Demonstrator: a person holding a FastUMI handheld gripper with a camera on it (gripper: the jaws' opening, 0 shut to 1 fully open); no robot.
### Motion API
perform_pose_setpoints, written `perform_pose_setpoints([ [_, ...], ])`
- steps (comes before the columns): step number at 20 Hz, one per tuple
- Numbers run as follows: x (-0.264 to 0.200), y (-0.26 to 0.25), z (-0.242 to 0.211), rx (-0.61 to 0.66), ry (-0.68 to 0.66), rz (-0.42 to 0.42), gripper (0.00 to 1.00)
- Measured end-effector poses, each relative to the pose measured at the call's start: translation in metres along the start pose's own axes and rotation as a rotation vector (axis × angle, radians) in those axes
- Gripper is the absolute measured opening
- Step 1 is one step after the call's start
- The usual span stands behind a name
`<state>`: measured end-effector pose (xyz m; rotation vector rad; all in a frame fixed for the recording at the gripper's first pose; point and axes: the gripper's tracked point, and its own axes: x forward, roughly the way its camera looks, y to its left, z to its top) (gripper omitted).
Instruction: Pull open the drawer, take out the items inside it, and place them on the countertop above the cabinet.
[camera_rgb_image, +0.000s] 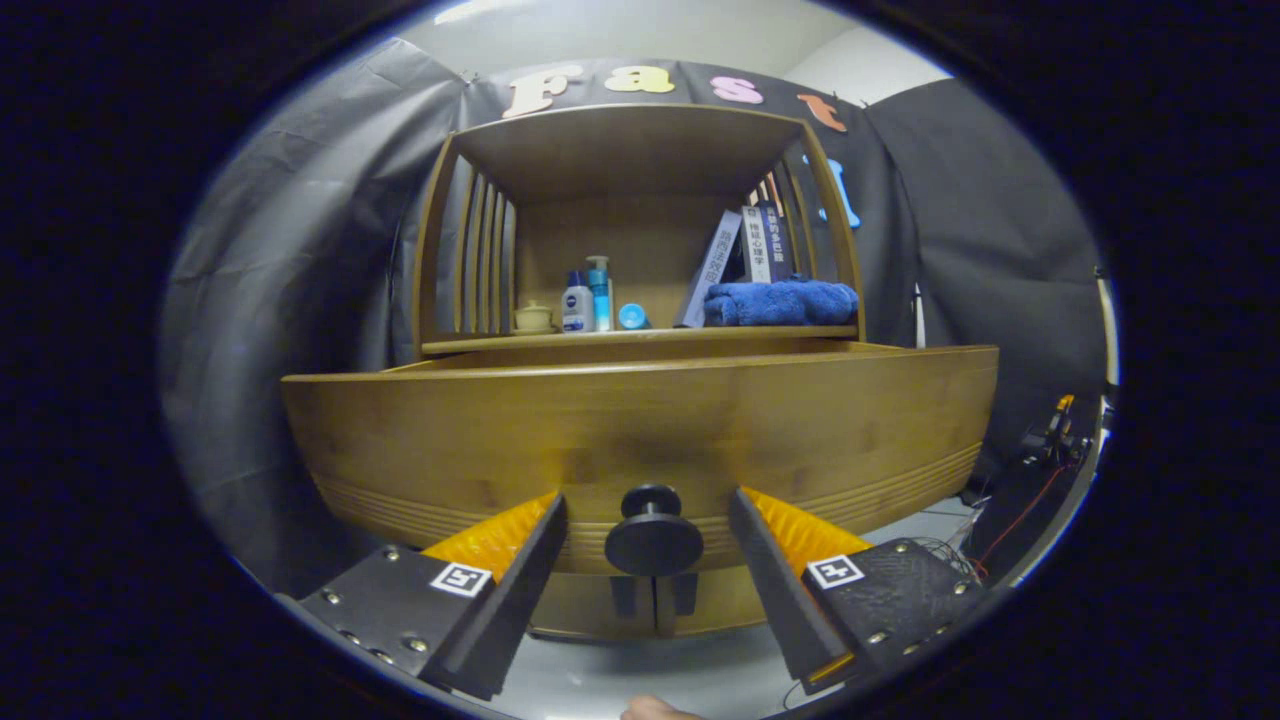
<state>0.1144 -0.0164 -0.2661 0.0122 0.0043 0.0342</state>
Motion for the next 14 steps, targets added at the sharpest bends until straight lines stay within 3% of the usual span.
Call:
perform_pose_setpoints([
  [6,0.052,0.013,0.007,-0.040,0.009,-0.026,0.99],
  [14,0.096,0.018,0.011,0.020,-0.019,-0.019,0.99],
])
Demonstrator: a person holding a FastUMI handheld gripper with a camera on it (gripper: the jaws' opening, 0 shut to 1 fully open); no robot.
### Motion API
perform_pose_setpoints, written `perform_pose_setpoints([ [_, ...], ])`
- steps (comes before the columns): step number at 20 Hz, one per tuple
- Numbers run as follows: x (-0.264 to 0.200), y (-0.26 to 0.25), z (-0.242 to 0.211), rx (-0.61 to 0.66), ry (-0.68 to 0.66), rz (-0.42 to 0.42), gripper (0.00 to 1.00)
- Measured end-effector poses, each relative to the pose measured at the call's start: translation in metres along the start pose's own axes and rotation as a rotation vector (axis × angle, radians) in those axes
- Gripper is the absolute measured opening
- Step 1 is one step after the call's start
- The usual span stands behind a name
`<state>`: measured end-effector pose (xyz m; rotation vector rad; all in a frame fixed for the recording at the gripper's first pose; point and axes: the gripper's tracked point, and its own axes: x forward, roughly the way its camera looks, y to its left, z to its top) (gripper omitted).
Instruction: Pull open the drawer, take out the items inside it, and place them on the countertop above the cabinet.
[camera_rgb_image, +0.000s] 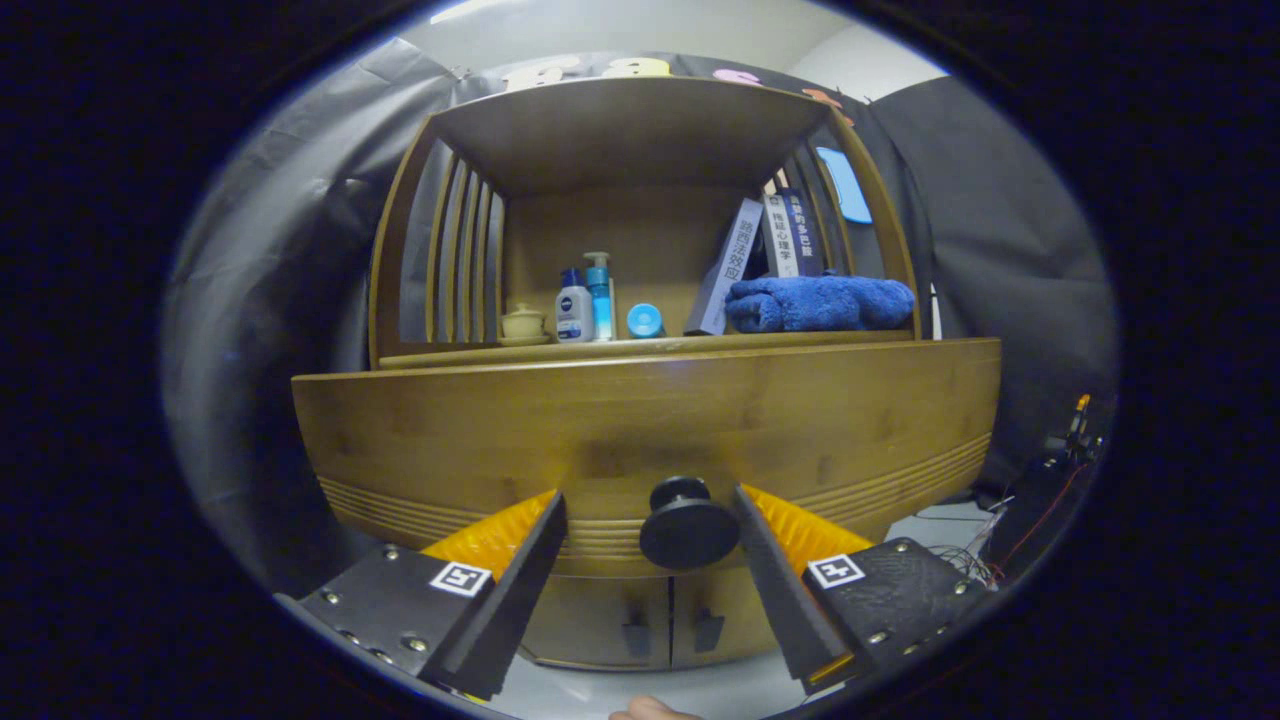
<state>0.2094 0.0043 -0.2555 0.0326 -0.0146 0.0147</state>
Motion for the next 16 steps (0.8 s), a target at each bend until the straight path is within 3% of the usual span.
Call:
perform_pose_setpoints([
  [16,0.074,0.004,0.002,0.030,-0.033,0.014,0.99],
])
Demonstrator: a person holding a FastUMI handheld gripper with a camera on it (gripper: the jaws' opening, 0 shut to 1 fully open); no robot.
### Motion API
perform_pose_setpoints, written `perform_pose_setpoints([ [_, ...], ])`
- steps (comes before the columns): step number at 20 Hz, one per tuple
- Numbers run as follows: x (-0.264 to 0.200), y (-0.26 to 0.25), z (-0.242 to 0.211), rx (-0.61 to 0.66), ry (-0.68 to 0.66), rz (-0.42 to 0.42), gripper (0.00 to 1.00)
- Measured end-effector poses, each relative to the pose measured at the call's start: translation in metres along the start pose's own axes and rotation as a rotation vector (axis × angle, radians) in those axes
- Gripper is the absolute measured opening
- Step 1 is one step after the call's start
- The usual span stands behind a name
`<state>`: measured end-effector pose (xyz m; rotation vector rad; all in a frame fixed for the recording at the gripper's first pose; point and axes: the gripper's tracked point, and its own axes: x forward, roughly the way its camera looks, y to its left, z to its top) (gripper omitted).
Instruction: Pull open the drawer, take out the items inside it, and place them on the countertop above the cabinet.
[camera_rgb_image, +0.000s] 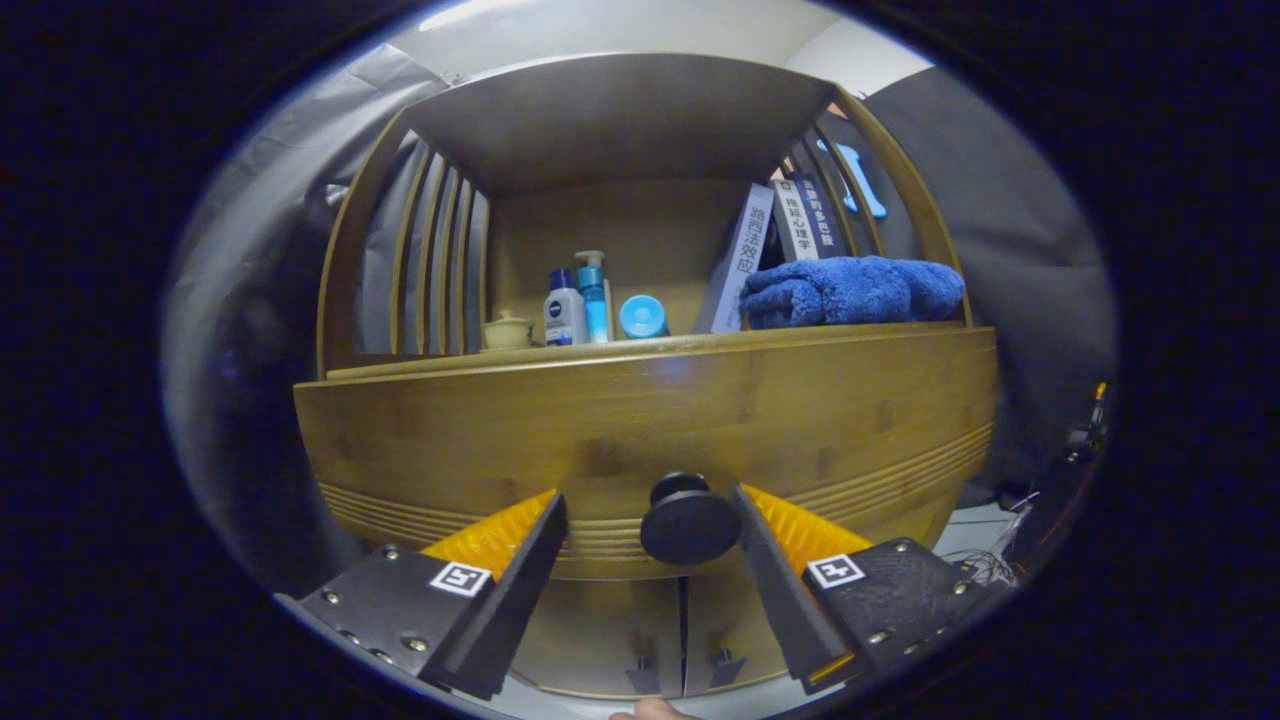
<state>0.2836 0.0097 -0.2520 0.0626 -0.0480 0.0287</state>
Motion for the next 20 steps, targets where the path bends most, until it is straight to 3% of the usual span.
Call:
perform_pose_setpoints([
  [17,0.007,0.000,-0.002,0.025,0.030,0.004,0.99],
  [20,0.002,-0.015,-0.010,0.005,0.069,-0.066,0.99],
])
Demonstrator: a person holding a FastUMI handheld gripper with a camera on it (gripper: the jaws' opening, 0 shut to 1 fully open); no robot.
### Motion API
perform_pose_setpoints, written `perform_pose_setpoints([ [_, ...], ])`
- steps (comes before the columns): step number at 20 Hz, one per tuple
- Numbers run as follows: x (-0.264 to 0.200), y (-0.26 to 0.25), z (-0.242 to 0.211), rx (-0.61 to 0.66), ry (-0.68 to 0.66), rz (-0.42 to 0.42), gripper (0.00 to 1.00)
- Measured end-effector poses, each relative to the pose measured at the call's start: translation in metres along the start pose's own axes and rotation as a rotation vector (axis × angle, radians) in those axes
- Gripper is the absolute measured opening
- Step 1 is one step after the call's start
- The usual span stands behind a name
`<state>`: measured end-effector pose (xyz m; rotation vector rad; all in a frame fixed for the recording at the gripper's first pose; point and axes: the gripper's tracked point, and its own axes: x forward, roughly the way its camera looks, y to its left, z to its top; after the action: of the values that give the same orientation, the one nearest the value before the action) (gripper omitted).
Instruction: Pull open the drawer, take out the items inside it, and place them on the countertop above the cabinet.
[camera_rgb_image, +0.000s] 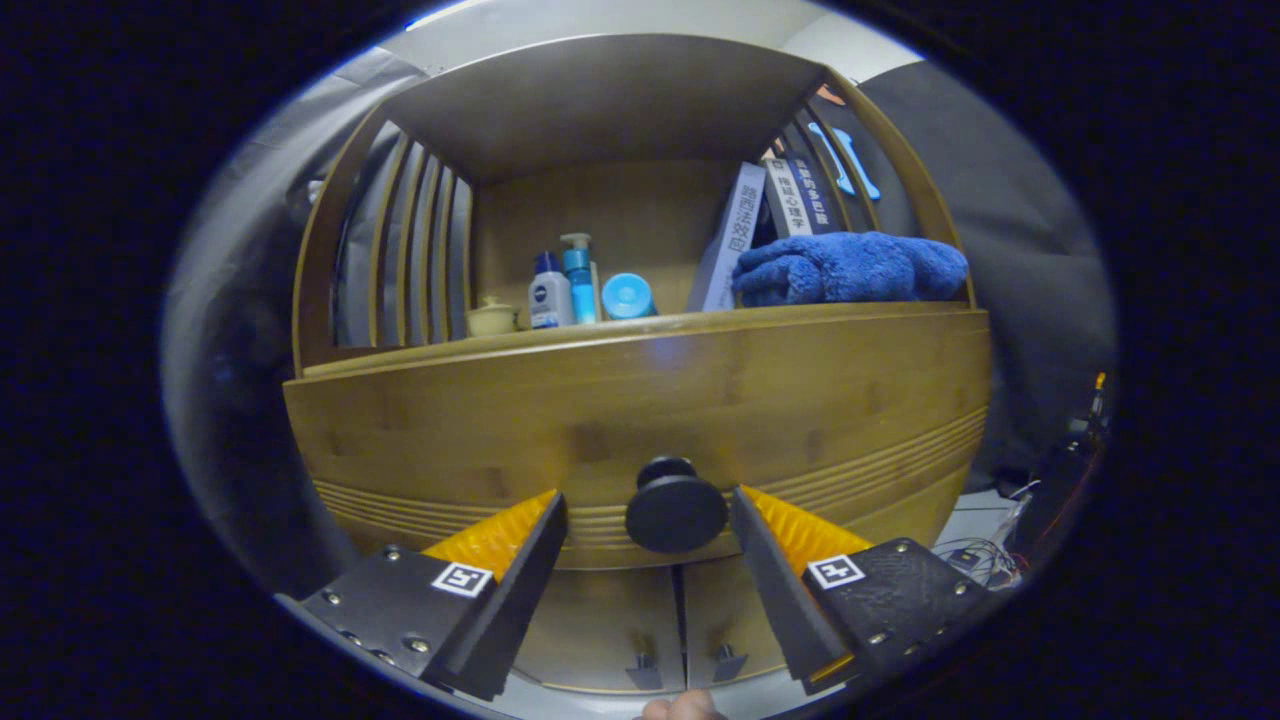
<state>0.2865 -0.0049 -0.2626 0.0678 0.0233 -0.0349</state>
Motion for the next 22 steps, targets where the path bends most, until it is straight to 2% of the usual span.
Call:
perform_pose_setpoints([
  [3,-0.011,-0.018,-0.005,0.020,0.031,-0.042,0.99],
  [7,-0.047,-0.033,-0.003,0.031,0.057,-0.051,0.99],
  [16,-0.134,-0.055,-0.014,-0.070,0.141,-0.071,0.99],
  [19,-0.157,-0.052,0.015,-0.074,0.121,-0.055,0.99],
  [22,-0.178,-0.038,0.067,-0.068,0.080,-0.029,0.99],
])
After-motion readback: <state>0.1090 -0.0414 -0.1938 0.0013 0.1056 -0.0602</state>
